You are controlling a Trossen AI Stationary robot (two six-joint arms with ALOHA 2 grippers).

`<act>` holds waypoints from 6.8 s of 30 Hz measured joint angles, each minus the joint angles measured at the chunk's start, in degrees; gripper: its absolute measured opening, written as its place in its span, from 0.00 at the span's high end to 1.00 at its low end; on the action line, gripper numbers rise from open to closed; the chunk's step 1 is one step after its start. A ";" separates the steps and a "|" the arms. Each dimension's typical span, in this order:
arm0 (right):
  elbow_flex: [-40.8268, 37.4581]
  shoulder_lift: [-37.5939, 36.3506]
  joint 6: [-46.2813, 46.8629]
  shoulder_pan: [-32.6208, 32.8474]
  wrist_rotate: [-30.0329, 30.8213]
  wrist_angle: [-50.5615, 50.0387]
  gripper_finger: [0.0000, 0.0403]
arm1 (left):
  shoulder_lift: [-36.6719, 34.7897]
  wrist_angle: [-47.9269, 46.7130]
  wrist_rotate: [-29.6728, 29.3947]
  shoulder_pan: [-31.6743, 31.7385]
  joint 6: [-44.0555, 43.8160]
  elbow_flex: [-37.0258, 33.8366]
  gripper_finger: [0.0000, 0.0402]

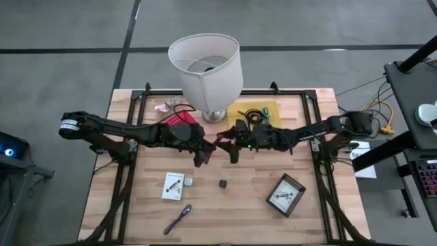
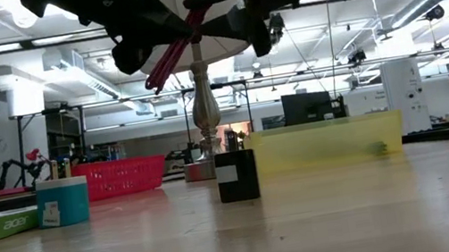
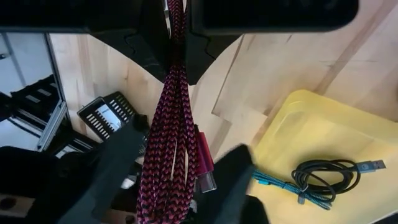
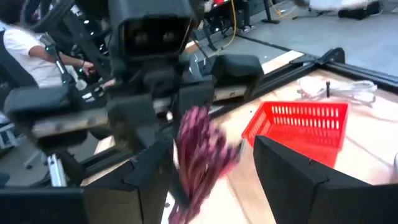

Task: Pick and place items into bin
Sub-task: Put the pink charger cable into the yellow bin, then put the violet charger cable into the yellow bin

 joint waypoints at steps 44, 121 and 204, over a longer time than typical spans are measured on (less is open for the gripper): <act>3.87 -0.46 -1.47 -0.69 -3.81 -11.74 0.95 | -0.15 0.10 -0.15 0.07 0.84 -0.02 0.87; 2.57 -21.80 -10.98 -9.58 18.55 -58.12 0.62 | -1.84 -2.47 0.02 0.09 1.04 -0.87 0.69; -18.68 -33.88 -17.39 -9.80 -11.72 -37.18 0.82 | 25.55 -33.19 12.63 -40.09 -73.21 18.69 0.69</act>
